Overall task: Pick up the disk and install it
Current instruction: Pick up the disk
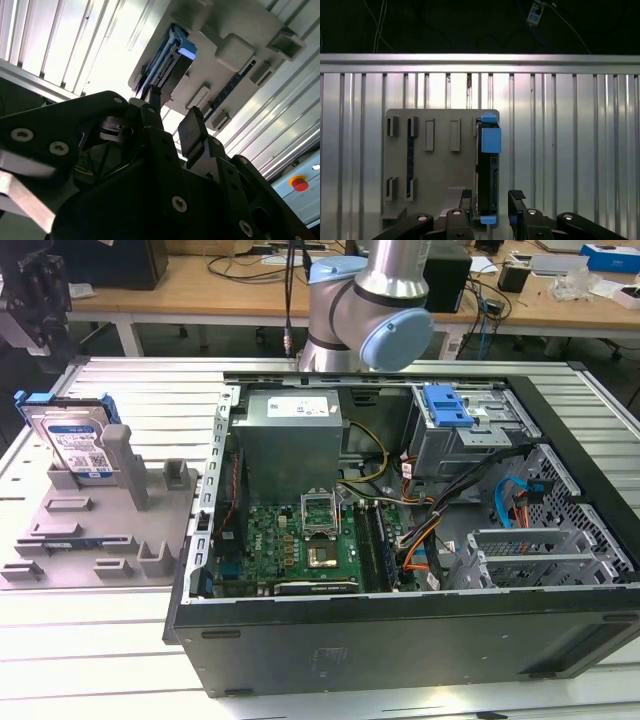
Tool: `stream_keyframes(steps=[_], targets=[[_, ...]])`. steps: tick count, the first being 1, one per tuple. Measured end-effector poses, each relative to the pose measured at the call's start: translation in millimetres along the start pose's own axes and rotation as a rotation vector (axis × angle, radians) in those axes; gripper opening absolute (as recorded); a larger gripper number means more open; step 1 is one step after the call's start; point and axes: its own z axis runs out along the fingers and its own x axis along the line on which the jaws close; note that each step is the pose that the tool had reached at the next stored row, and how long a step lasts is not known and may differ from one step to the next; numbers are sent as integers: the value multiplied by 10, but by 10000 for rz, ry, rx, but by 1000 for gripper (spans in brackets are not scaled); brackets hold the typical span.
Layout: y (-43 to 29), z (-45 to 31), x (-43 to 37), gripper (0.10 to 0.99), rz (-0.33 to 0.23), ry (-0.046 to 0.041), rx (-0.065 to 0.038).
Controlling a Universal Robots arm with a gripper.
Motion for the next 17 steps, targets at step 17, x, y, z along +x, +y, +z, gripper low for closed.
stream_keyframes(steps=[17], targets=[[267,87,-9,424,-638,39,314]])
